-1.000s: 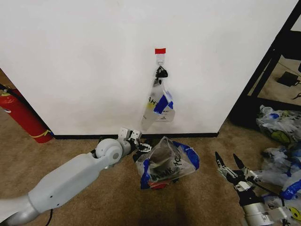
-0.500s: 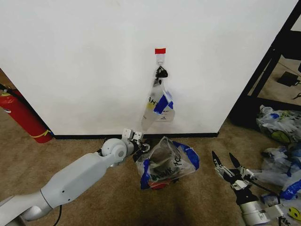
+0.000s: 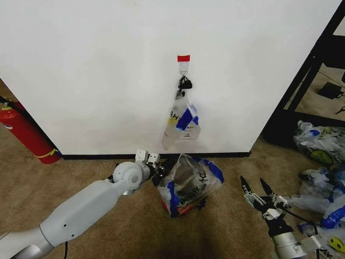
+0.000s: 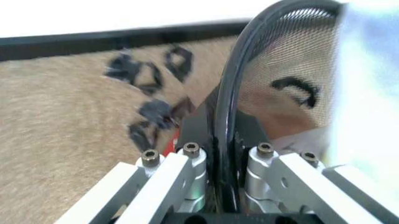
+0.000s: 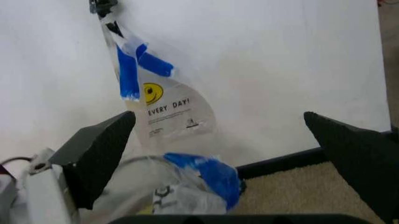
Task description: Pick up the garbage bag from the wall and place it over the trash bin.
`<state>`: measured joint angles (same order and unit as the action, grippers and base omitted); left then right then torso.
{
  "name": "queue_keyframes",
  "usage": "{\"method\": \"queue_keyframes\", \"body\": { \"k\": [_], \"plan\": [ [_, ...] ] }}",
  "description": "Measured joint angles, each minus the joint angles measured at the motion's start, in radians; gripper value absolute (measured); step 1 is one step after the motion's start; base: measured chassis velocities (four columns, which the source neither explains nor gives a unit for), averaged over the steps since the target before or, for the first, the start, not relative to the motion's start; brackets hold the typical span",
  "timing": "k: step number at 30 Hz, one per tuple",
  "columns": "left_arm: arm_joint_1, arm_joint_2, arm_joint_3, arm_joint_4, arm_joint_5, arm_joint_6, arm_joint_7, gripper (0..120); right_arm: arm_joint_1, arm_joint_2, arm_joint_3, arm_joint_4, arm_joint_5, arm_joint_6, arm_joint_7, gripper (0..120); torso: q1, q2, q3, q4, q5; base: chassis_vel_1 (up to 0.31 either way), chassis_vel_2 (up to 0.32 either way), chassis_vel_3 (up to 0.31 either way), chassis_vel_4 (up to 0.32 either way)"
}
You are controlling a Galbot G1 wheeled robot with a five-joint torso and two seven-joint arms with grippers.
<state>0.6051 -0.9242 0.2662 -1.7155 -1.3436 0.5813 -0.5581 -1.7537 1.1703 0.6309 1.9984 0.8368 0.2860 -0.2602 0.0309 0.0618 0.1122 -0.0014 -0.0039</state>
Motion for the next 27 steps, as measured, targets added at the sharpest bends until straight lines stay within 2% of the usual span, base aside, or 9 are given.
{"method": "queue_keyframes", "body": {
  "k": [1,3,8,10,13,15,17,20,27],
  "plan": [
    [0.000,0.000,0.000,0.000,0.000,0.000,0.000,4,0.000,0.000,0.000,0.000,0.000,0.000,0.000,100,0.000,0.000,0.000,0.0000,0.0000,0.000,0.000,0.000,0.000],
    [0.122,-0.014,-0.169,-0.135,-0.047,-0.035,-0.160,4,0.011,-0.006,-0.010,0.014,-0.003,-0.011,0.041,100,0.000,0.000,0.000,0.0001,0.0000,0.000,0.000,0.000,0.000],
    [0.243,-0.028,-0.253,-0.233,-0.032,-0.090,-0.235,4,0.019,-0.010,-0.026,0.035,-0.025,-0.042,0.130,100,0.000,0.000,0.000,-0.0001,0.0001,0.000,0.000,0.000,0.000],
    [0.346,-0.049,-0.299,-0.287,0.052,-0.155,-0.243,4,0.023,-0.015,-0.047,0.068,-0.054,-0.097,0.243,100,0.000,0.000,0.000,0.0005,0.0000,0.000,0.000,0.000,0.000],
    [0.420,-0.097,-0.313,-0.310,0.203,-0.232,-0.251,4,0.031,-0.020,-0.071,0.119,-0.087,-0.188,0.365,100,0.000,0.000,0.000,0.0003,0.0000,0.000,0.000,0.000,0.000],
    [0.432,-0.110,-0.315,-0.315,0.227,-0.243,-0.257,4,0.032,-0.021,-0.075,0.127,-0.092,-0.200,0.382,100,0.000,0.000,0.000,0.0000,0.0000,0.000,0.000,0.000,0.000],
    [0.468,-0.174,-0.318,-0.334,0.284,-0.279,-0.285,4,0.044,-0.027,-0.097,0.170,-0.126,-0.270,0.469,100,0.000,0.000,0.000,0.0000,0.0002,0.000,0.000,0.000,0.000],
    [0.499,-0.227,-0.312,-0.342,0.305,-0.304,-0.303,4,0.053,-0.034,-0.116,0.210,-0.154,-0.340,0.553,100,0.000,0.000,0.000,-0.0004,0.0001,0.000,0.000,0.000,0.000],
    [0.562,-0.295,-0.279,-0.336,0.330,-0.327,-0.323,4,0.045,-0.064,-0.140,0.268,-0.186,-0.445,0.686,100,0.000,0.000,0.000,-0.0002,0.0001,0.000,0.000,0.000,0.000]
  ]
}}
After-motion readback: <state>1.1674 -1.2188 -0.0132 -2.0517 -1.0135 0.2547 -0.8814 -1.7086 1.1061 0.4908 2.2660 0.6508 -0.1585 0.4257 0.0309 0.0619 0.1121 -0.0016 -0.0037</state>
